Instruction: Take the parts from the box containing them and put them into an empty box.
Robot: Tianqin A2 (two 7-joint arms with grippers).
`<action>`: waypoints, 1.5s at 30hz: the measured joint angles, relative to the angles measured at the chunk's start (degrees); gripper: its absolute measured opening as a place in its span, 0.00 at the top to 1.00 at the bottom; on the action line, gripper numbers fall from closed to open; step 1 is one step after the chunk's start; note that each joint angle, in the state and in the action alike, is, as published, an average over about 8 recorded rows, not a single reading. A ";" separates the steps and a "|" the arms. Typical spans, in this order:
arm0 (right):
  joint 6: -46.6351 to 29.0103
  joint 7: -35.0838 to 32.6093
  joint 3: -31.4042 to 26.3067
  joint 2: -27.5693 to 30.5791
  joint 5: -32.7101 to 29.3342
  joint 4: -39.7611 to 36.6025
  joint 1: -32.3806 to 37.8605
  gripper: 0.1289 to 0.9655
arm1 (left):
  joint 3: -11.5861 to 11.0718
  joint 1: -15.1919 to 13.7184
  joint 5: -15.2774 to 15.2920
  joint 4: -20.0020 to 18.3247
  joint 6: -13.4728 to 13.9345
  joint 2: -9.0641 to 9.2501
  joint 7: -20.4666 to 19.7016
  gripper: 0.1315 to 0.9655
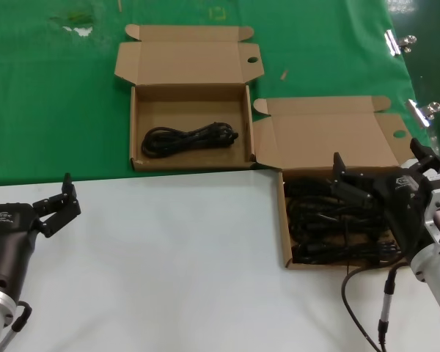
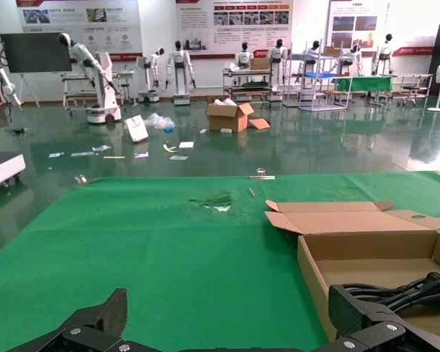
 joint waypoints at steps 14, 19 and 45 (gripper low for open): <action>0.07 0.14 0.03 -0.01 -0.03 0.16 -0.12 0.00 | 0.00 0.00 0.00 0.00 0.00 0.00 0.00 0.00; 0.07 0.14 0.03 -0.01 -0.03 0.16 -0.12 0.00 | 0.00 0.00 0.00 0.00 0.00 0.00 0.00 0.00; 0.07 0.13 0.03 -0.01 -0.03 0.16 -0.12 0.00 | 0.00 0.00 0.01 0.00 0.00 0.00 0.01 0.00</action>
